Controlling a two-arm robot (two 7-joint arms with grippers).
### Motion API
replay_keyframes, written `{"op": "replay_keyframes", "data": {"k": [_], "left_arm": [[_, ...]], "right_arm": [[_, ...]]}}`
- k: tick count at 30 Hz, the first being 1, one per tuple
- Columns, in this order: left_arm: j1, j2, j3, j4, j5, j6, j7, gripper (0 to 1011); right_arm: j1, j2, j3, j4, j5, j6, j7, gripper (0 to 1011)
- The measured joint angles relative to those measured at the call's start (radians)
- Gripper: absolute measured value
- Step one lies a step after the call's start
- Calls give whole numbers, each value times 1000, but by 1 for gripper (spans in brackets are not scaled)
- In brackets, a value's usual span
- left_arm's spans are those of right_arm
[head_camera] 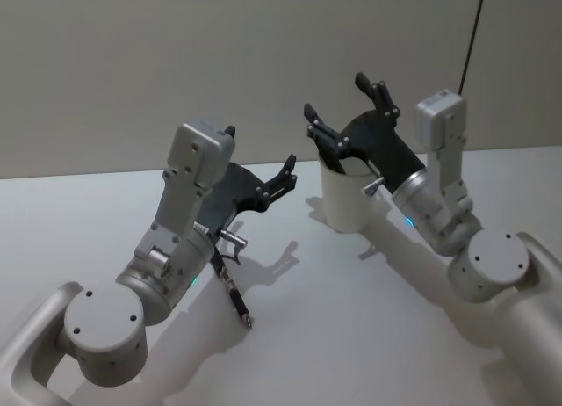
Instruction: Place the pen into the pen holder.
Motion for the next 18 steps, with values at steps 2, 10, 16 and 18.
{"op": "replay_keyframes", "data": {"k": [2,10,16,18], "left_arm": [[0,0,0,0,0,0,0,1001],[0,0,0,0,0,0,0,1001],[0,0,0,0,0,0,0,1001],[0,0,0,0,0,0,0,1001]], "right_arm": [[-17,7,3,-32,12,21,-1,1001],[-102,47,16,-189,64,121,-22,1001],[-175,83,26,-312,98,186,-44,1001],[-192,91,28,-339,105,200,-50,1001]]}}
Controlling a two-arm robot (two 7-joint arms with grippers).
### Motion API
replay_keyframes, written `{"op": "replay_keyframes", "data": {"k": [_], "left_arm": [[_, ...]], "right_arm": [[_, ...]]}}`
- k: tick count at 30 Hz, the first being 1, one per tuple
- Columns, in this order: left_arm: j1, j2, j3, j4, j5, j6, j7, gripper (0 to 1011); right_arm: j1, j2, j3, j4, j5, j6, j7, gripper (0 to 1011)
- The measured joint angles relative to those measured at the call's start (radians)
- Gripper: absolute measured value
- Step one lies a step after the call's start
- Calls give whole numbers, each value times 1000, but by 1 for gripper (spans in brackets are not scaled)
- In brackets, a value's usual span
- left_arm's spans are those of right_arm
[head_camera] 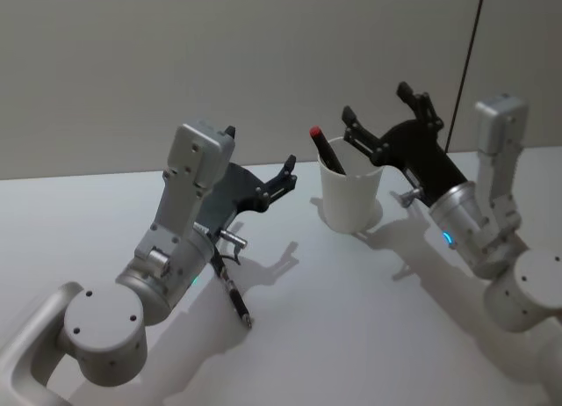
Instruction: Place the pen into the pen holder.
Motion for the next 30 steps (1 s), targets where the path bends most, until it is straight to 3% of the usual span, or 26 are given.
{"op": "replay_keyframes", "data": {"k": [8,17,30], "left_arm": [[0,0,0,0,0,0,0,1001],[0,0,0,0,0,0,0,1001],[0,0,0,0,0,0,0,1001]], "right_arm": [[-81,40,9,-126,34,62,-30,1001],[-95,48,13,-145,36,78,-38,1001],[-210,114,40,-302,55,197,-96,1001]]}}
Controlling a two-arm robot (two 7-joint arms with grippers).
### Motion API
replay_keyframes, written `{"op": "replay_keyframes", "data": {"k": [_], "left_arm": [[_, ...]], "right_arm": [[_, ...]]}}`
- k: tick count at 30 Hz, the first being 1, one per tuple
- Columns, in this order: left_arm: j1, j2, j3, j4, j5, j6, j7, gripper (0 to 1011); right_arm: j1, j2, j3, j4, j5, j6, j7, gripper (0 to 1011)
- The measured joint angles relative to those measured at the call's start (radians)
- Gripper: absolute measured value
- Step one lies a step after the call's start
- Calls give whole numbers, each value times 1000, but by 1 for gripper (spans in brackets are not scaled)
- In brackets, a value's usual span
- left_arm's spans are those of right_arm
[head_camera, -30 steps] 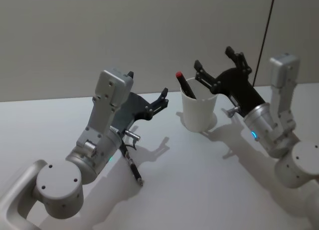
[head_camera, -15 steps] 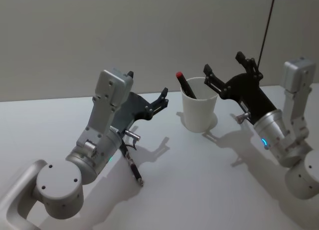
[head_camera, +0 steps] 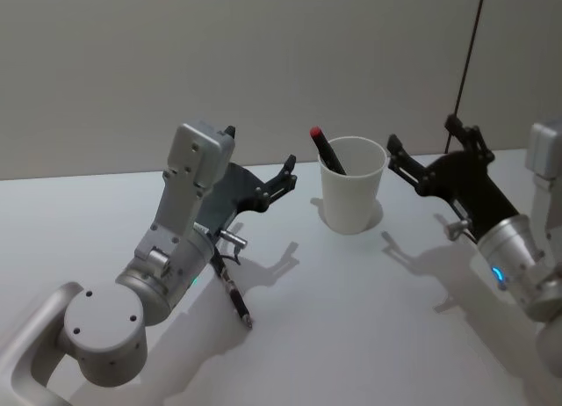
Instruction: Place the pen into the pen holder.
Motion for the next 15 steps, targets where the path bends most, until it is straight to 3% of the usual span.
{"op": "replay_keyframes", "data": {"k": [15], "left_arm": [[0,0,0,0,0,0,0,1001]], "right_arm": [[-136,79,33,-186,22,142,-68,1001]]}}
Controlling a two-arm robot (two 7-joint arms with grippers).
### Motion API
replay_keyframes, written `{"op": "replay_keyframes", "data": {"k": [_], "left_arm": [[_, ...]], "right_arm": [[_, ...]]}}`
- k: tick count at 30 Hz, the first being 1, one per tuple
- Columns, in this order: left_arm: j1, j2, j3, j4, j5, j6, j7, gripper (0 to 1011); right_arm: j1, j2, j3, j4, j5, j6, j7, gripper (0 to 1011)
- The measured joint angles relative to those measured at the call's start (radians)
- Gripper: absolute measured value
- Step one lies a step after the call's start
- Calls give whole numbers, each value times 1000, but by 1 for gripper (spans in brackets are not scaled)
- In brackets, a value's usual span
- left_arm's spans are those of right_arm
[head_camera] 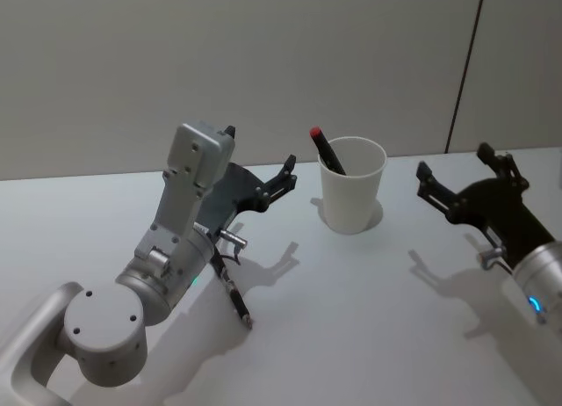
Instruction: Place the pen into the pen holder.
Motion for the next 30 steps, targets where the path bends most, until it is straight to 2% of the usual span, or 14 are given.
{"op": "replay_keyframes", "data": {"k": [4,10,30], "left_arm": [[0,0,0,0,0,0,0,1001],[0,0,0,0,0,0,0,1001],[4,0,-1,-1,-5,-5,-6,1001]], "right_arm": [[-35,20,8,-48,6,37,-19,1001],[-57,33,14,-77,9,60,-29,1001],[-60,34,14,-81,10,63,-31,1001]]}}
